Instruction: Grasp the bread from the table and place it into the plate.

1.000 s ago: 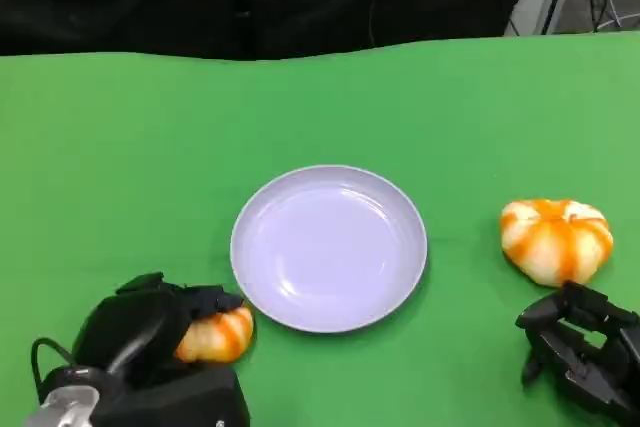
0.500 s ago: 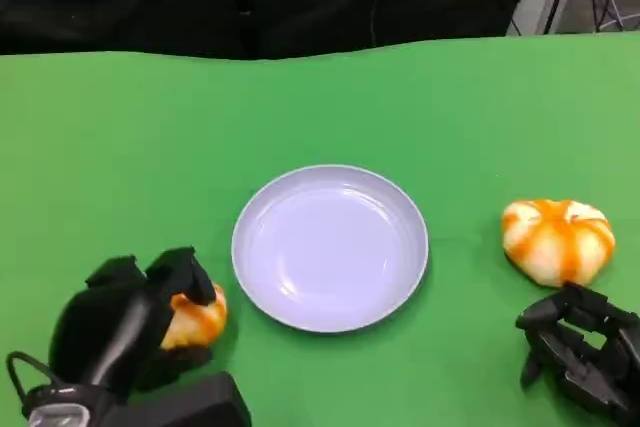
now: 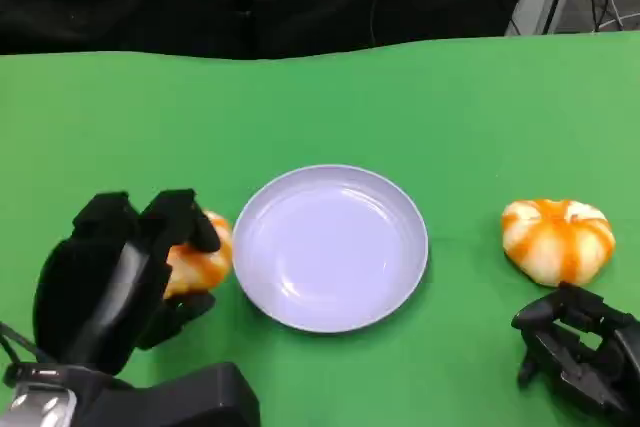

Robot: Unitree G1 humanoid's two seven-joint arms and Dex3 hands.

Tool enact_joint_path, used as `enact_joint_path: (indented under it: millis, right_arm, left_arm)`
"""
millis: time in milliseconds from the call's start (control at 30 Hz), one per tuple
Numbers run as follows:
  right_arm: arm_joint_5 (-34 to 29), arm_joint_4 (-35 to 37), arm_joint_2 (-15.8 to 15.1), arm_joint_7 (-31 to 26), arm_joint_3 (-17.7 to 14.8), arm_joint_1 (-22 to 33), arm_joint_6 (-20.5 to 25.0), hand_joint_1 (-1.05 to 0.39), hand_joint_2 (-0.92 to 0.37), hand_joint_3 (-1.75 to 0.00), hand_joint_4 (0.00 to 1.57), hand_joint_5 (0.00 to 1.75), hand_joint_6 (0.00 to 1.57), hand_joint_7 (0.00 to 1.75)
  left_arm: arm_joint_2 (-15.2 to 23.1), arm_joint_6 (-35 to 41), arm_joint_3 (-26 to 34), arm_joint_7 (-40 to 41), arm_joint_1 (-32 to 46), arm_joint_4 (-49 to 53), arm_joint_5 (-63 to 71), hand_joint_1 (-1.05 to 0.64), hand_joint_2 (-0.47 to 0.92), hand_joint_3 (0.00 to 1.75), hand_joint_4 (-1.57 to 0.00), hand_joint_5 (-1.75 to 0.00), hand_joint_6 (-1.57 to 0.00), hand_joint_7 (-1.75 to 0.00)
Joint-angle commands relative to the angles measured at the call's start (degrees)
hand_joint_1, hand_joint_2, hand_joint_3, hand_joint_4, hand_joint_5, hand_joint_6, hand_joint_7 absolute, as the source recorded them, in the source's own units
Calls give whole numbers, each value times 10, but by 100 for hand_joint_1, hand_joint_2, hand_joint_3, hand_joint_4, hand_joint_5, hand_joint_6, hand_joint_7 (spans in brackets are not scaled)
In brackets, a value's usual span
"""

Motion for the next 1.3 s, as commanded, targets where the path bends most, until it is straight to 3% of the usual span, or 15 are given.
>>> enact_joint_path:
  millis: [33,233,567,900,1000,1133,1300]
  right_arm:
    - [3,-5,-4,-2,-1,4,-1,-24,-92,-48,60,174,71,117]
    - [4,1,-2,1,-1,3,-7,-23,-92,-49,60,174,70,117]
    - [-2,3,1,-3,2,3,-12,-23,-92,-49,62,170,71,114]
    - [-5,0,3,-9,5,5,-12,-24,-92,-48,62,171,71,113]
    - [-5,1,6,-10,6,5,-12,-23,-92,-49,61,170,71,113]
    - [-5,1,6,-11,7,6,-12,-23,-92,-49,61,170,72,112]
    - [-16,-5,8,-26,15,11,-19,-24,-92,-50,61,173,72,113]
  left_arm:
    - [-9,-6,-10,-13,-16,-16,4,-6,80,0,-58,-175,-57,-148]
    - [-34,-30,-32,-2,-49,27,-4,-7,80,0,-58,-175,-53,-154]
    - [-79,-100,-75,23,-142,183,-21,-7,82,1,-55,-175,-48,-160]
    - [-84,-126,-81,34,-166,227,-27,-8,82,1,-55,-175,-47,-161]
    - [-106,-158,-102,39,-223,332,-40,-8,82,0,-54,-175,-48,-162]
    - [-107,-176,-106,50,-240,366,-44,-8,82,0,-54,-175,-49,-161]
    - [-133,-210,-133,63,-326,522,-44,-9,82,0,-52,-175,-48,-159]
